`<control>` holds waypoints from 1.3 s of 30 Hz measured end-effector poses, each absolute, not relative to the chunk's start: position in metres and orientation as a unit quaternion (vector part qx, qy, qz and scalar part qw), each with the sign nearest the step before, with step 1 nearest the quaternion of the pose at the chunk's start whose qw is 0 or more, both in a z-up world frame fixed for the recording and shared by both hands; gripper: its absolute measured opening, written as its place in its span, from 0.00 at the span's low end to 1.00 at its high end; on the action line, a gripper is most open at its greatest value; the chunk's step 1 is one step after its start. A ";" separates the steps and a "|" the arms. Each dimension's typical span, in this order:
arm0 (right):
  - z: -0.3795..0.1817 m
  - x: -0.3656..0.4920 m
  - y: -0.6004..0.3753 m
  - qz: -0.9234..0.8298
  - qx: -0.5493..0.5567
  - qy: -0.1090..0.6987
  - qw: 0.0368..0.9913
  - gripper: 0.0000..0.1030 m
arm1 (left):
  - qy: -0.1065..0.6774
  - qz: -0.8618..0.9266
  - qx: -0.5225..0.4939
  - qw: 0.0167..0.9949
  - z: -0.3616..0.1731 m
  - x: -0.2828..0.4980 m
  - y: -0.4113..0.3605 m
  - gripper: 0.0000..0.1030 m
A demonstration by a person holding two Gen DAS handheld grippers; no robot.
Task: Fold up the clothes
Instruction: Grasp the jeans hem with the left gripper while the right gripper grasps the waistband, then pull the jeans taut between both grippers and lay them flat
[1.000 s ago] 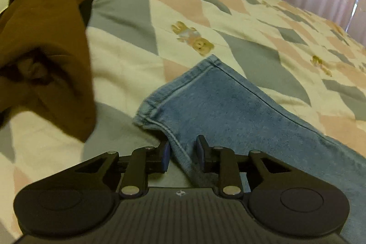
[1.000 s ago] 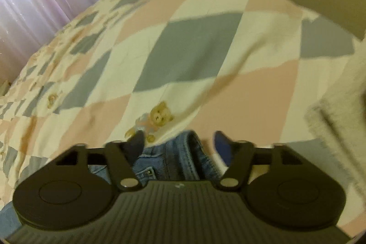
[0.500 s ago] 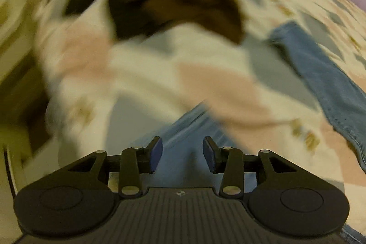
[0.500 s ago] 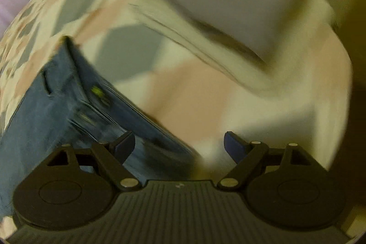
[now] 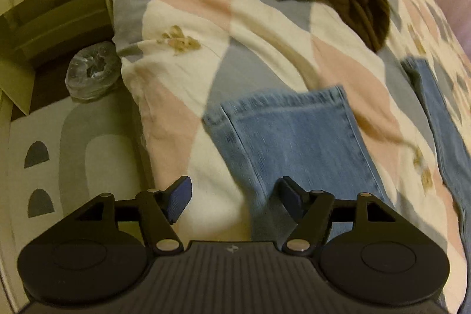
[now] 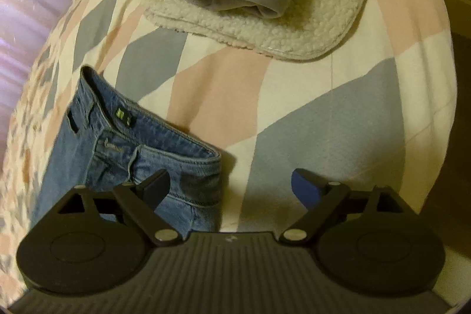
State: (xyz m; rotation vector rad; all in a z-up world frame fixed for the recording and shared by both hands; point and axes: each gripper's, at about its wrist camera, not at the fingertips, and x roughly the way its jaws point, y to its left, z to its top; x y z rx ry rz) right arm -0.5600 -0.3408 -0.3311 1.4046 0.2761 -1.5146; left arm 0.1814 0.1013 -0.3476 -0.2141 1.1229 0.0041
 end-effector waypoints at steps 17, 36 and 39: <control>-0.338 -0.565 -0.322 -0.582 0.617 0.018 0.529 0.56 | 0.506 -0.126 -0.028 0.853 -0.269 0.210 0.086 0.12; -0.245 -0.544 -0.312 -0.545 0.561 0.033 0.622 0.10 | 0.400 -0.189 0.003 0.897 -0.192 0.235 0.054 0.11; -0.265 -0.547 -0.297 -0.551 0.579 0.056 0.599 0.10 | 0.383 -0.171 0.004 0.908 -0.195 0.243 0.071 0.11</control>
